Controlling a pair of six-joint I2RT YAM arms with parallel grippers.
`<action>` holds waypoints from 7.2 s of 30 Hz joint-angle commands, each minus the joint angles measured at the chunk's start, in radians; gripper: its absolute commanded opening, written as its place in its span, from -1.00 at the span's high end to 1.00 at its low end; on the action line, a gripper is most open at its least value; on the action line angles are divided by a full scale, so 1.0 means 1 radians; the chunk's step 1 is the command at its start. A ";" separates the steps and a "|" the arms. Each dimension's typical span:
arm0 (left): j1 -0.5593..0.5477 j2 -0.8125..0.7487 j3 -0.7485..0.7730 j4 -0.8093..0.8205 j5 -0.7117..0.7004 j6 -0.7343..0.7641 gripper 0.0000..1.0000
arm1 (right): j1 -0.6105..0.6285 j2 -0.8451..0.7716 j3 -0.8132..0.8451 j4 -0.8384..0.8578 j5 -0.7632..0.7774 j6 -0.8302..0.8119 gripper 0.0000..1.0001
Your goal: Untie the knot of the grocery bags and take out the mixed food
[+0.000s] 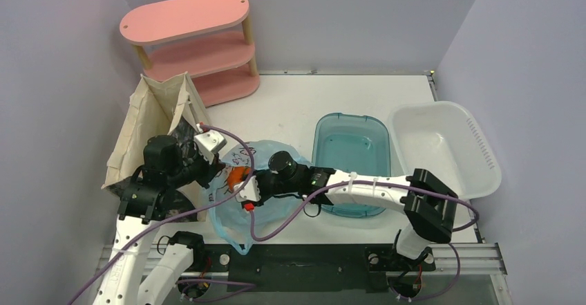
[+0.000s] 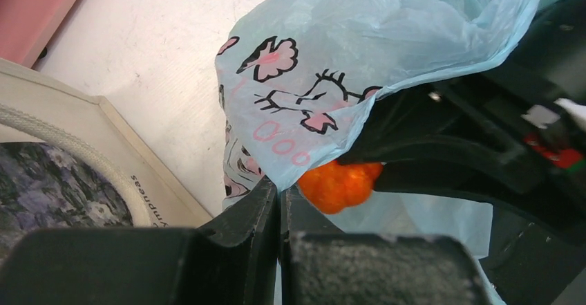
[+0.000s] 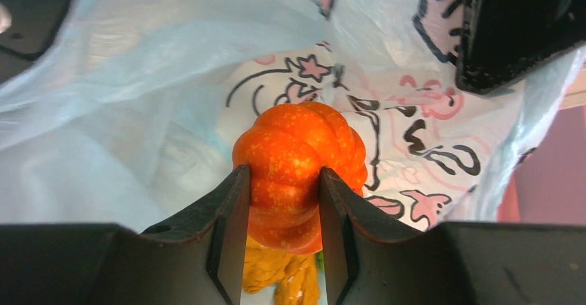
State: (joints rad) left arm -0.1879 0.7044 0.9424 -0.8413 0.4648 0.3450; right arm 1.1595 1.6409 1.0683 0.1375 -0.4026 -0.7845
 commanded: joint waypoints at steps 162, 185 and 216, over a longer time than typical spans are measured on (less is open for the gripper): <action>0.087 0.302 0.045 0.238 0.129 -0.392 1.00 | -0.114 0.454 0.256 0.175 0.119 0.342 -0.70; 0.102 0.269 0.080 0.104 0.216 -0.174 1.00 | -0.165 0.101 -0.028 0.061 0.014 0.366 0.81; 0.111 0.406 0.181 0.200 0.402 -0.200 1.00 | -0.323 0.011 0.133 -0.059 -0.006 0.305 -0.74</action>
State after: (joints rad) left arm -0.0830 1.1004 1.0691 -0.7029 0.8177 0.1741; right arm 0.8593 1.5730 1.1267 0.0578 -0.3553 -0.4564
